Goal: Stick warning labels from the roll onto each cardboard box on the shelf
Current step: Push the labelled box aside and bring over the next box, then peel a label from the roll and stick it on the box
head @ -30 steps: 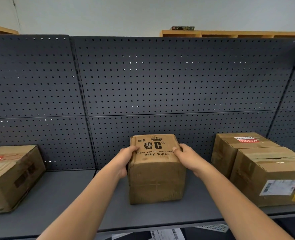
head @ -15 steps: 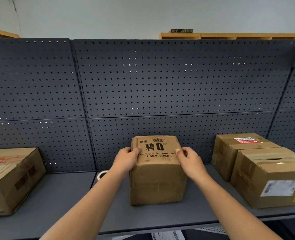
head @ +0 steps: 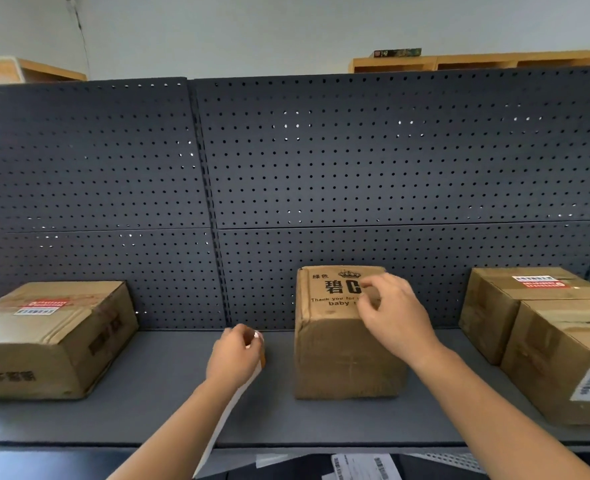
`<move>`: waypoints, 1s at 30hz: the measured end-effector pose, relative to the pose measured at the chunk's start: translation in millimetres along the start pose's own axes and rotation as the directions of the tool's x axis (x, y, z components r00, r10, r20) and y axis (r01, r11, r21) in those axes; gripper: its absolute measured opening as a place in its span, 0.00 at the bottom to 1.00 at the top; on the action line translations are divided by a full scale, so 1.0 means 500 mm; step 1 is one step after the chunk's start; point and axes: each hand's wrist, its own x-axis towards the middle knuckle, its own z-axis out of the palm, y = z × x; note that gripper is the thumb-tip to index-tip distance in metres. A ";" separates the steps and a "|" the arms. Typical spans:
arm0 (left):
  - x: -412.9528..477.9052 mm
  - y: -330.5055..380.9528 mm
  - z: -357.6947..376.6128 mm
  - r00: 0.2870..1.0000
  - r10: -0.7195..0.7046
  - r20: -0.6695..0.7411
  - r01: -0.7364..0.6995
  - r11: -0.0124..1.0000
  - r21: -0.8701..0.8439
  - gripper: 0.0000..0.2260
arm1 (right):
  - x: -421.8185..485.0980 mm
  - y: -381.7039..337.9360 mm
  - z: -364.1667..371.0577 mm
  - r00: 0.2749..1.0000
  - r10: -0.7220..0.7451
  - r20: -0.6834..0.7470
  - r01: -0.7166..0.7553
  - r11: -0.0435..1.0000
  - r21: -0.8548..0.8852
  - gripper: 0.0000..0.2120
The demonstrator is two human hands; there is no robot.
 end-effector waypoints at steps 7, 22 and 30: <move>-0.035 -0.088 0.047 0.993 -0.070 0.100 0.060 0.993 0.097 0.14 | -0.014 -0.081 0.065 0.982 -0.184 0.034 0.184 0.983 -0.025 0.13; -0.071 -0.099 0.042 0.989 0.012 0.147 0.042 0.933 -0.358 0.08 | -0.110 -0.190 0.254 0.861 -0.318 0.397 0.329 0.943 0.041 0.12; -0.076 -0.106 0.053 0.981 0.015 0.195 0.079 0.880 -0.469 0.14 | -0.085 -0.164 0.354 0.846 -0.083 0.527 0.057 0.996 0.065 0.07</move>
